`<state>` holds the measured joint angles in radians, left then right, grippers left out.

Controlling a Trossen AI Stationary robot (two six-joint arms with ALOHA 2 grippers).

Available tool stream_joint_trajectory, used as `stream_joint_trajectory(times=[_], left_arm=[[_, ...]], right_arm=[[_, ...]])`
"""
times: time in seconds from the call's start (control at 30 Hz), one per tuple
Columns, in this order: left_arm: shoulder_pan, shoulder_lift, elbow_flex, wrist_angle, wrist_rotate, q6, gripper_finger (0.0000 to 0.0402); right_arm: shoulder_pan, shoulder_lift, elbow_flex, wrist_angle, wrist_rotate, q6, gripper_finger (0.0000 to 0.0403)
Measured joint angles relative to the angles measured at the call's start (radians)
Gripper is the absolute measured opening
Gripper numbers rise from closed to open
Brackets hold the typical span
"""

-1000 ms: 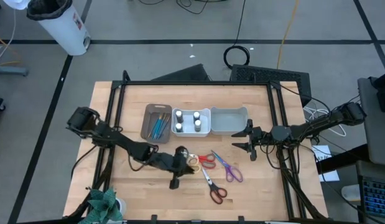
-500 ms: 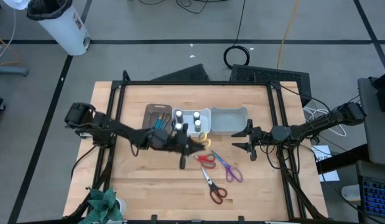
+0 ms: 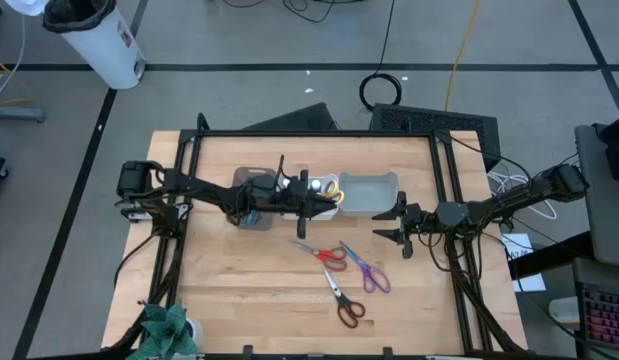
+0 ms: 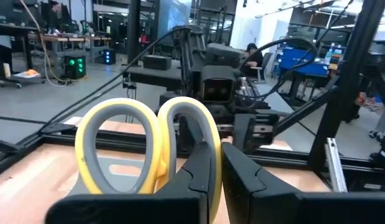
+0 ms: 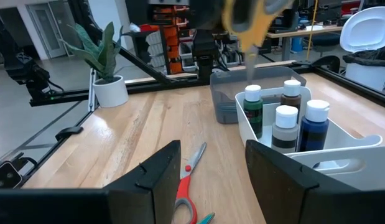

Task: Pick & Place Paint Supplies
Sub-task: Put the yellow scissors into the gray bin

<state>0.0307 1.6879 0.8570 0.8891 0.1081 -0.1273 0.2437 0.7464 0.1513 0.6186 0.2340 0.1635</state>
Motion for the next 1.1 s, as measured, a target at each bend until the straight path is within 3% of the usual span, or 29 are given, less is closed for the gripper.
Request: stream_joint_trajectory(times=[0.13, 0.3, 0.47, 0.57, 0.67, 0.8, 0.97, 1.1], left_arm=[[0.015, 0.019, 0.000, 0.036, 0.024, 0.012, 0.0015], [-0.010, 0.029, 0.020, 0.025, 0.030, 0.053, 0.0018], [-0.049, 0.029, 0.140, -0.296, 0.073, 0.186, 0.0015], [-0.093, 0.029, 0.234, -0.565, -0.028, 0.328, 0.0015], [-0.145, 0.029, 0.297, -0.761, -0.231, 0.392, 0.0015], [-0.201, 0.029, 0.307, -0.831, -0.424, 0.443, 0.0016], [-0.233, 0.028, 0.307, -0.842, -0.474, 0.464, 0.0015], [-0.244, 0.028, 0.307, -0.843, -0.480, 0.489, 0.0016]], right_arm=[[0.000, 0.000, 0.000, -0.003, 0.000, 0.009, 0.0171], [0.000, 0.000, 0.000, -0.001, 0.000, 0.140, 0.0171], [0.000, 0.003, 0.000, 0.090, 0.037, 0.195, 0.0171], [0.000, 0.023, 0.000, 0.218, 0.079, 0.192, 0.0172], [0.000, 0.067, 0.001, 0.322, 0.079, 0.164, 0.0183], [-0.005, 0.160, 0.049, 0.345, 0.080, 0.211, 0.0222], [-0.029, 0.313, 0.182, 0.254, 0.058, 0.296, 0.0276], [-0.060, 0.439, 0.290, 0.214, 0.014, 0.344, 0.0296]])
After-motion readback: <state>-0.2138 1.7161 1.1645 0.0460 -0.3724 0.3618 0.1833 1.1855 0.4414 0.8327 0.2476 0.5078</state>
